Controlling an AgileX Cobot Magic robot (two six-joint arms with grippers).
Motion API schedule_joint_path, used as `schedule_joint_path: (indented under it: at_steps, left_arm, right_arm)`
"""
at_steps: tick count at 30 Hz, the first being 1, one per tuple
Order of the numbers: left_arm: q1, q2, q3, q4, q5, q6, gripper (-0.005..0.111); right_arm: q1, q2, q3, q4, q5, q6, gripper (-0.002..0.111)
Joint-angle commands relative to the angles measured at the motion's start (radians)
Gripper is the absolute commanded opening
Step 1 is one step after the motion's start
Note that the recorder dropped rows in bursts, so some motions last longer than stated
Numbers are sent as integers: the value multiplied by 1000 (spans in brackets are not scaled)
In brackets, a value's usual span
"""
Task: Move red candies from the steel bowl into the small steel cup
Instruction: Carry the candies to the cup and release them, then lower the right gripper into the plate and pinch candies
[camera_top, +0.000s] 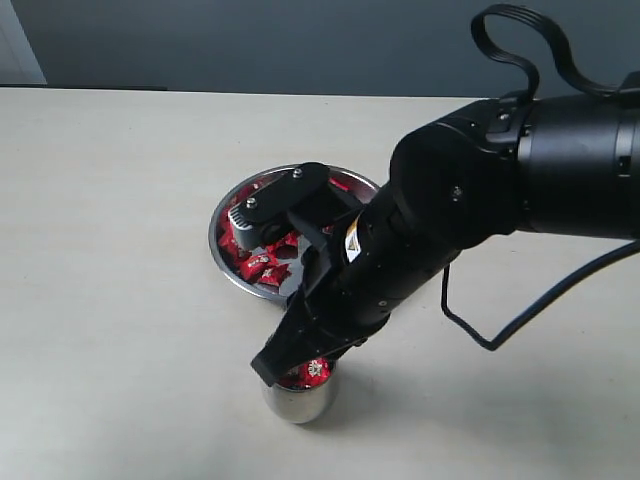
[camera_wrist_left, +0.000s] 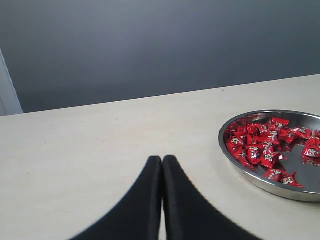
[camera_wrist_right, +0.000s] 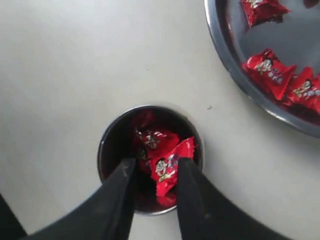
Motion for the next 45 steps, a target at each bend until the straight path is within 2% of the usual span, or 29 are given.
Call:
schedule_joint_path:
  at_steps: [1,6,14,21,30,45]
  left_arm:
    - [1,-5,5,0,-6,1,2]
    - [1,-5,5,0,-6,1,2]
    - [1,-5,5,0,-6,1,2]
    - [1,-5,5,0,-6,1,2]
    - [1,-5,5,0,-6,1,2]
    - [1,-5,5,0,-3,1,2]
  right_arm:
    - [-36,-9,2,-101,-135,30,29]
    - [-136,26,2,-182,-328,124,29]
    - [-245,177,-56,-195,-362,124,29]
    - [-247,332,-169,-281,-358,119,29]
    - [-247,477,-335,-359,-183,124,29]
    - [-249,515,-341,-412,-142,124,29]
